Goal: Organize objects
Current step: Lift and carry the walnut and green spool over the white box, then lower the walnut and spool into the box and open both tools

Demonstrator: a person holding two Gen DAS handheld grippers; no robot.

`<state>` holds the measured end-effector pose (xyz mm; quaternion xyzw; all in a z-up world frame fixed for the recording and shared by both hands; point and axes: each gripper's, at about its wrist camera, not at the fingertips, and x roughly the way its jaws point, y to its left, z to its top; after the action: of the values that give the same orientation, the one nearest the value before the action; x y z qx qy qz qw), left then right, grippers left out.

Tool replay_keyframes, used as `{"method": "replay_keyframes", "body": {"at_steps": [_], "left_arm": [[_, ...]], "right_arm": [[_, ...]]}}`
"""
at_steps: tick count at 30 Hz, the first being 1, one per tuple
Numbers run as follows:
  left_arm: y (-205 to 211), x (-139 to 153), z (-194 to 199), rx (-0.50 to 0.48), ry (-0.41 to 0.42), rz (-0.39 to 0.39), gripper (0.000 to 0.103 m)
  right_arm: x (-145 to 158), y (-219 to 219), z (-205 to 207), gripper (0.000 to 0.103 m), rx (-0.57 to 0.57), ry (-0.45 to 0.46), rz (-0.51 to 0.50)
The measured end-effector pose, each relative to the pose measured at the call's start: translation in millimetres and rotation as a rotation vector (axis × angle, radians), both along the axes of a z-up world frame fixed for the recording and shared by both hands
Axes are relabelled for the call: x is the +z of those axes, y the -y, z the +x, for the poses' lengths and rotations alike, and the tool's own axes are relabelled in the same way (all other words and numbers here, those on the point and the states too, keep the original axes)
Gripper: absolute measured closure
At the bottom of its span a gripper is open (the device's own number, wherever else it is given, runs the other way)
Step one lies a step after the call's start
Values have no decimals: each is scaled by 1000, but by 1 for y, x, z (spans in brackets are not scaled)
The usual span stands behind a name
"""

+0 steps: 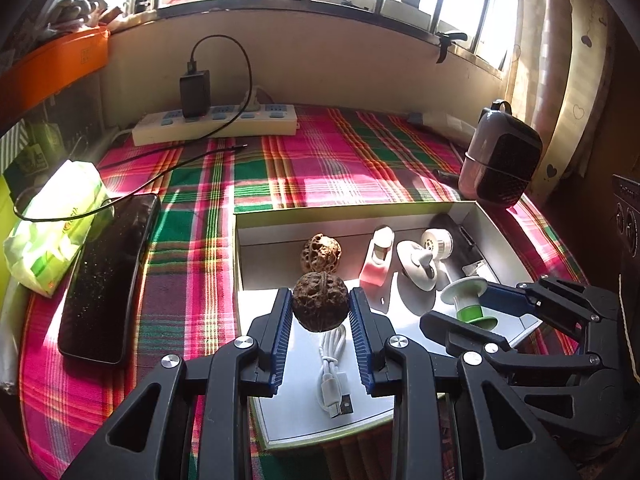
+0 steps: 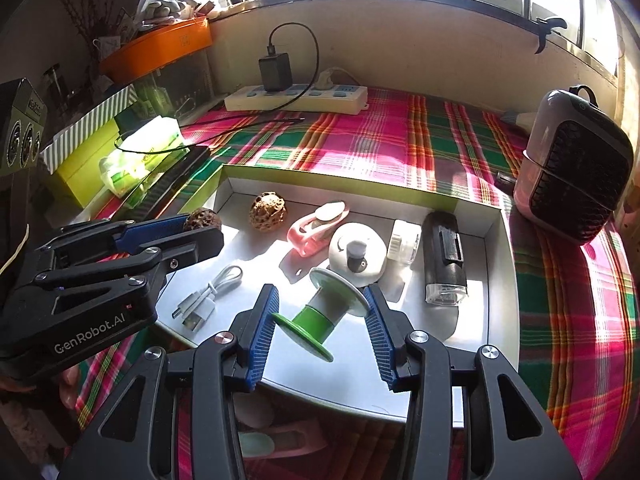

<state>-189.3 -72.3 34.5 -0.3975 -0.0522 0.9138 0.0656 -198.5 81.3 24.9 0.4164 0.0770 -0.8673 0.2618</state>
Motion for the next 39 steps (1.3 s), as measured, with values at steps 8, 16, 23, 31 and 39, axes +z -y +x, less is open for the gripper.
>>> {"method": "replay_keyframes", "body": {"at_steps": [8, 16, 23, 31, 39], "left_arm": [[-1, -4, -15, -14, 9, -23, 76], [-1, -11, -22, -23, 34, -40, 76], [-4, -13, -24, -39, 36, -61, 76], [-7, -14, -26, -53, 39, -77, 76], [-9, -16, -27, -62, 46, -90, 76]], "right_arm": [[-6, 13, -7, 58, 48, 22, -1], [-13, 18, -13, 58, 69, 35, 11], [-18, 22, -16, 58, 78, 43, 22], [-20, 27, -17, 58, 87, 28, 47], [-21, 28, -17, 58, 95, 19, 57]]}}
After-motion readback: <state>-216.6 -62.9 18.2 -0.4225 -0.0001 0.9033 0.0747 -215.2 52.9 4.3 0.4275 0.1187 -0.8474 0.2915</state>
